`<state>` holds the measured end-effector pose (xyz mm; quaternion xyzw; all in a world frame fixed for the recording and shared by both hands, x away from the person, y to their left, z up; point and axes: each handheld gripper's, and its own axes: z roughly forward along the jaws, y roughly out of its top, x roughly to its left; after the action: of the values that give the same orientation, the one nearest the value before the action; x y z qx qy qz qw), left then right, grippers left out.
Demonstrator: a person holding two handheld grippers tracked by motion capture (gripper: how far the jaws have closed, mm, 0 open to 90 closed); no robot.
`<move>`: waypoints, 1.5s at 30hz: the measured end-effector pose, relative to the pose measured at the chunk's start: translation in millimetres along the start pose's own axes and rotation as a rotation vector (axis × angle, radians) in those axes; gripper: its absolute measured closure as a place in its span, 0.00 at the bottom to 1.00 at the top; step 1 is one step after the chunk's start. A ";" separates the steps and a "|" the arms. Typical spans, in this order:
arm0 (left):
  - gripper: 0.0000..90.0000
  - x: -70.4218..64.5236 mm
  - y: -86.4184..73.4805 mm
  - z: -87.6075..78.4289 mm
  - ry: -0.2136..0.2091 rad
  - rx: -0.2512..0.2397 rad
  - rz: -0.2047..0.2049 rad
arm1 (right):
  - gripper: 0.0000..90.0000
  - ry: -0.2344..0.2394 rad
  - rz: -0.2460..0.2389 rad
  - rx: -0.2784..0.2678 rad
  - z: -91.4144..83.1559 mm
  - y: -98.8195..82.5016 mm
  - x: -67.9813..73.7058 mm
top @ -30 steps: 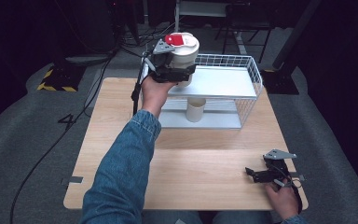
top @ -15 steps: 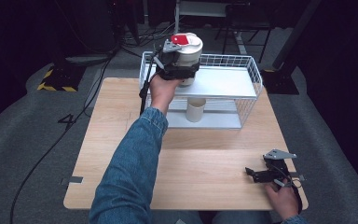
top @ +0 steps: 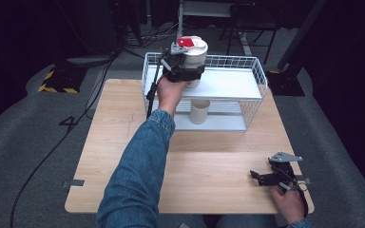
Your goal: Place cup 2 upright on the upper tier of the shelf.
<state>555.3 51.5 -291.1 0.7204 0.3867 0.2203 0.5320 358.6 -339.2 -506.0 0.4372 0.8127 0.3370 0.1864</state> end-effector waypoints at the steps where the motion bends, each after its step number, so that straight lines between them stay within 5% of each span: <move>1: 0.12 0.0 0.0 0.0 0.000 0.000 0.000 | 0.01 0.000 0.000 0.000 0.0 0.0 0.0; 28: 0.11 -1.9 -0.9 2.8 0.010 -0.007 0.004 | 0.01 0.000 0.000 0.000 0.0 0.0 0.0; 45: 0.00 -1.4 2.0 -3.0 0.024 -0.019 -0.019 | 0.01 0.000 0.000 0.000 0.0 0.0 0.0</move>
<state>553.0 51.9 -288.0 0.7089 0.3978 0.2277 0.5361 358.6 -339.2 -506.0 0.4373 0.8127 0.3369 0.1864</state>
